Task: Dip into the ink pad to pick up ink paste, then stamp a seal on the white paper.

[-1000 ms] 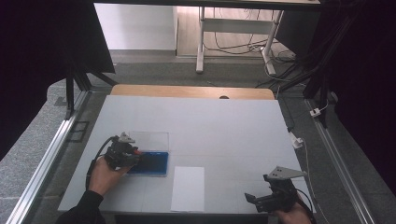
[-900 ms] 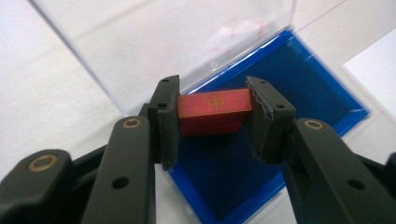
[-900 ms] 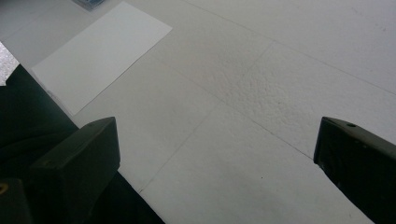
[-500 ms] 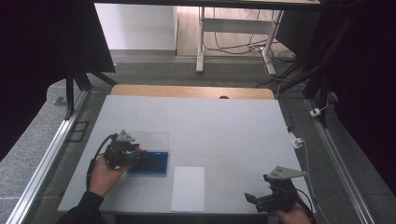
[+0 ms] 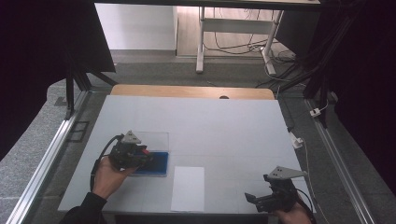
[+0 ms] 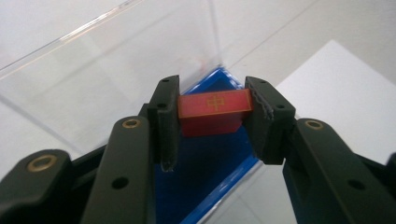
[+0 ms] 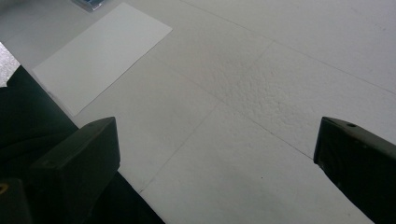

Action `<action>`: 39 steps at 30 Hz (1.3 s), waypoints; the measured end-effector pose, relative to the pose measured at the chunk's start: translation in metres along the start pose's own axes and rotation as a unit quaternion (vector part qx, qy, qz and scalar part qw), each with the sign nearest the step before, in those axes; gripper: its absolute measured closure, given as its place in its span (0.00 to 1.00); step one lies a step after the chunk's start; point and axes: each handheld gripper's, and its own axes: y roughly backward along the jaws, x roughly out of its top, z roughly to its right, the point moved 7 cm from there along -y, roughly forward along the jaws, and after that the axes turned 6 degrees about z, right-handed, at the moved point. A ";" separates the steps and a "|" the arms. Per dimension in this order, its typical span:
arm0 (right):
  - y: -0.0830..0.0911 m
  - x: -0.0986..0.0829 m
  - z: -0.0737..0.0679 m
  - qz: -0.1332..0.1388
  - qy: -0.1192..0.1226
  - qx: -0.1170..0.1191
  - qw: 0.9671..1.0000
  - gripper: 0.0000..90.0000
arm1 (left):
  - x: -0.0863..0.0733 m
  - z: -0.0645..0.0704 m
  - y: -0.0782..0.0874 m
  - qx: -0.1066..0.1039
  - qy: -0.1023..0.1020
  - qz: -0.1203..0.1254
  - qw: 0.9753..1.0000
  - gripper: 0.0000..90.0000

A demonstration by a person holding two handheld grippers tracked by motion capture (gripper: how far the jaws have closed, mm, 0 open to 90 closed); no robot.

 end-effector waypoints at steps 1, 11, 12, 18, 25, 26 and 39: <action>0.000 0.000 0.000 0.000 0.000 0.000 1.000 0.00 | 0.001 0.002 0.000 -0.002 -0.005 -0.001 1.000 0.64; 0.000 0.000 0.000 0.000 0.000 0.000 1.000 0.00 | 0.008 0.022 0.000 -0.035 -0.025 0.004 0.999 0.64; 0.000 0.000 0.000 0.000 0.000 0.001 1.000 0.00 | 0.009 0.024 -0.001 -0.038 -0.028 0.004 0.999 0.64; 0.000 0.000 0.000 0.000 0.000 0.000 1.000 0.00 | 0.013 0.035 -0.002 -0.051 -0.038 0.006 0.998 0.64; 0.000 0.000 0.000 0.000 0.001 0.000 1.000 0.00 | 0.016 0.047 -0.004 -0.070 -0.048 0.004 0.996 0.64; 0.000 0.000 0.000 0.000 0.001 0.000 1.000 0.00 | 0.016 0.048 -0.004 -0.070 -0.053 0.003 0.996 0.64; 0.000 0.000 0.000 0.000 0.001 0.001 1.000 0.00 | 0.024 0.070 -0.010 -0.104 -0.068 0.006 0.992 0.64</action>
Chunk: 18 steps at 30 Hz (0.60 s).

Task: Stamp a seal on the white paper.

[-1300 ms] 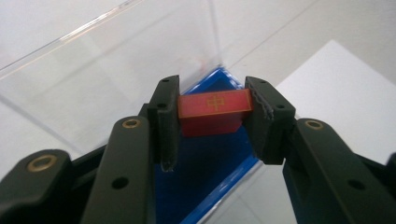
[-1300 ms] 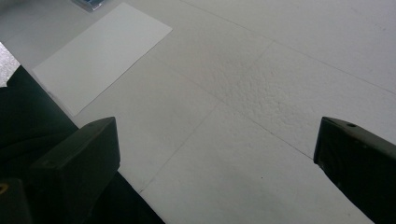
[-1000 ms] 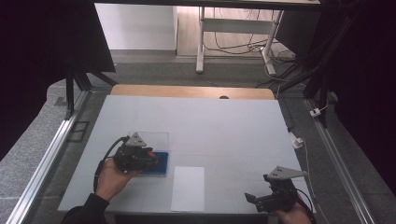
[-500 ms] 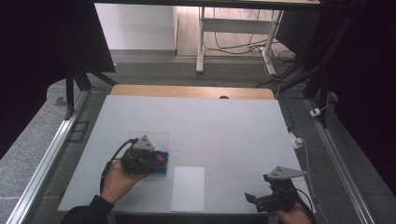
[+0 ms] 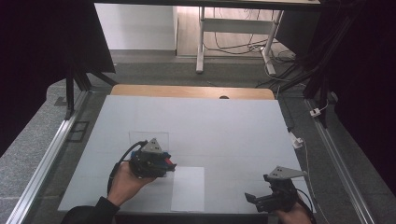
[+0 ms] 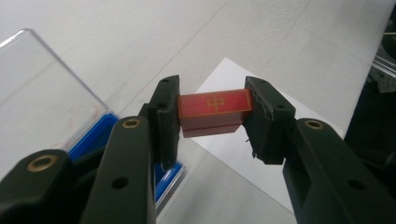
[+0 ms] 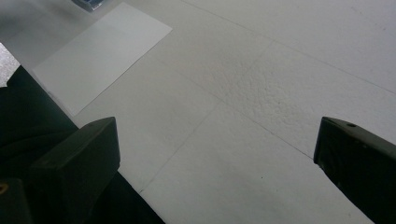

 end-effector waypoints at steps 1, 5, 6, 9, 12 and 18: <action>0.000 0.000 0.000 0.000 -0.001 -0.001 1.000 0.00 | 0.001 0.001 -0.001 -0.002 0.001 0.001 1.000 0.64; 0.000 0.000 0.000 0.000 -0.002 -0.001 1.000 0.00 | 0.004 0.007 -0.006 -0.011 -0.002 0.001 1.000 0.64; 0.000 0.000 0.000 0.000 -0.002 0.000 1.000 0.00 | 0.004 0.008 -0.007 -0.013 -0.002 0.002 1.000 0.64; 0.000 0.000 0.000 -0.001 0.000 0.000 1.000 0.00 | 0.007 0.013 -0.011 -0.018 -0.008 0.000 1.000 0.64; 0.000 0.000 0.000 0.000 0.000 0.000 1.000 0.00 | 0.008 0.018 -0.016 -0.024 -0.013 -0.002 1.000 0.64; 0.000 0.000 0.000 -0.001 0.001 0.000 1.000 0.00 | 0.010 0.027 -0.026 -0.032 -0.024 -0.008 0.999 0.64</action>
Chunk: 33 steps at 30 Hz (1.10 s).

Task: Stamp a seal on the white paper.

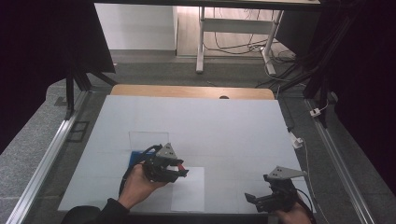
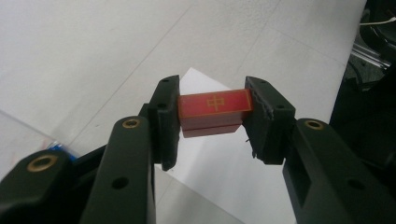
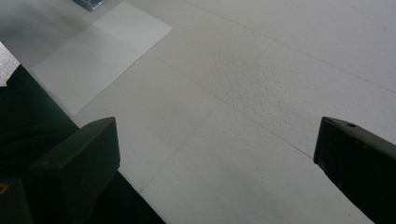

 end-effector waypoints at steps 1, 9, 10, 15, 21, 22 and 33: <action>0.000 0.000 0.000 0.000 0.000 0.000 1.000 0.00 | 0.000 0.001 -0.002 -0.002 -0.002 -0.001 1.000 0.64; 0.000 0.000 0.000 -0.001 0.000 0.000 1.000 0.00 | -0.002 0.009 -0.012 -0.006 -0.015 -0.009 1.000 0.64; 0.000 0.000 0.000 0.000 0.000 0.000 1.000 0.00 | -0.002 0.009 -0.013 -0.006 -0.016 -0.009 1.000 0.64; 0.000 0.000 0.000 -0.003 0.003 -0.001 1.000 0.00 | -0.003 0.010 -0.016 -0.006 -0.015 -0.009 1.000 0.64; 0.000 0.000 0.000 -0.005 0.005 -0.002 1.000 0.00 | -0.007 0.011 -0.022 -0.004 -0.018 -0.015 1.000 0.64; 0.000 0.000 -0.001 -0.005 0.005 -0.001 1.000 0.00 | -0.008 0.012 -0.024 -0.004 -0.019 -0.017 1.000 0.64; 0.000 0.000 -0.001 -0.005 0.005 0.000 1.000 0.00 | -0.019 0.014 -0.041 -0.002 -0.028 -0.043 0.999 0.64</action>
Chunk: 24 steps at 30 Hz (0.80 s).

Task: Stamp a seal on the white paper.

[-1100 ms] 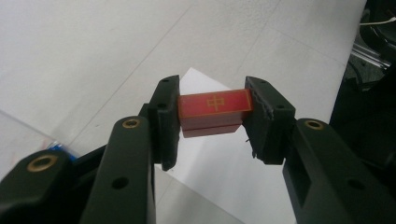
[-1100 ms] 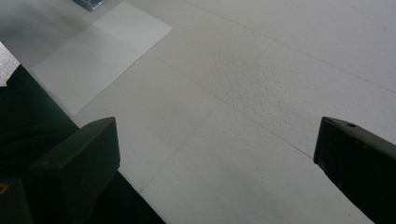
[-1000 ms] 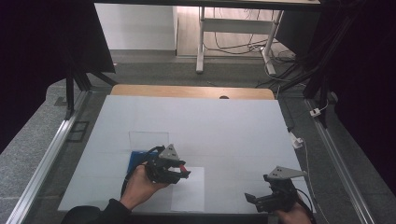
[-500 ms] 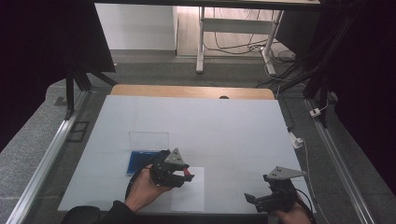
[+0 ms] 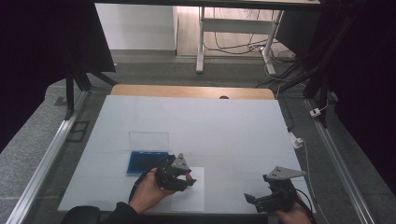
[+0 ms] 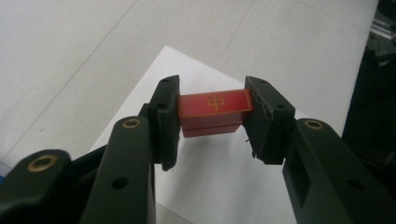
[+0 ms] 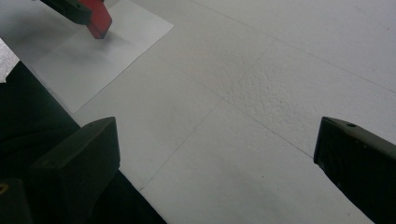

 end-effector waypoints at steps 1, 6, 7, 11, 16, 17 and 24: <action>0.000 0.000 0.000 0.000 0.000 0.000 1.000 0.00 | -0.001 0.000 -0.001 0.001 -0.001 -0.001 1.000 0.64; 0.000 0.000 0.000 0.000 0.000 0.000 1.000 0.00 | -0.005 0.000 -0.007 0.006 -0.005 -0.008 1.000 0.64; 0.000 0.000 0.000 0.000 0.000 0.001 1.000 0.00 | -0.006 0.000 -0.008 0.007 -0.007 -0.011 1.000 0.64; 0.000 0.000 0.000 0.000 0.000 0.002 1.000 0.00 | -0.006 0.003 -0.010 0.015 -0.019 -0.017 1.000 0.64; 0.000 0.000 0.000 0.000 0.000 0.001 1.000 0.00 | -0.008 0.003 -0.011 0.014 -0.020 -0.011 1.000 0.65; 0.000 0.000 -0.001 0.000 0.001 0.001 1.000 0.00 | -0.008 0.002 -0.011 0.014 -0.019 -0.010 1.000 0.65; -0.001 0.000 -0.001 -0.001 0.000 0.001 1.000 0.00 | -0.011 0.002 -0.012 0.011 -0.007 0.005 1.000 0.65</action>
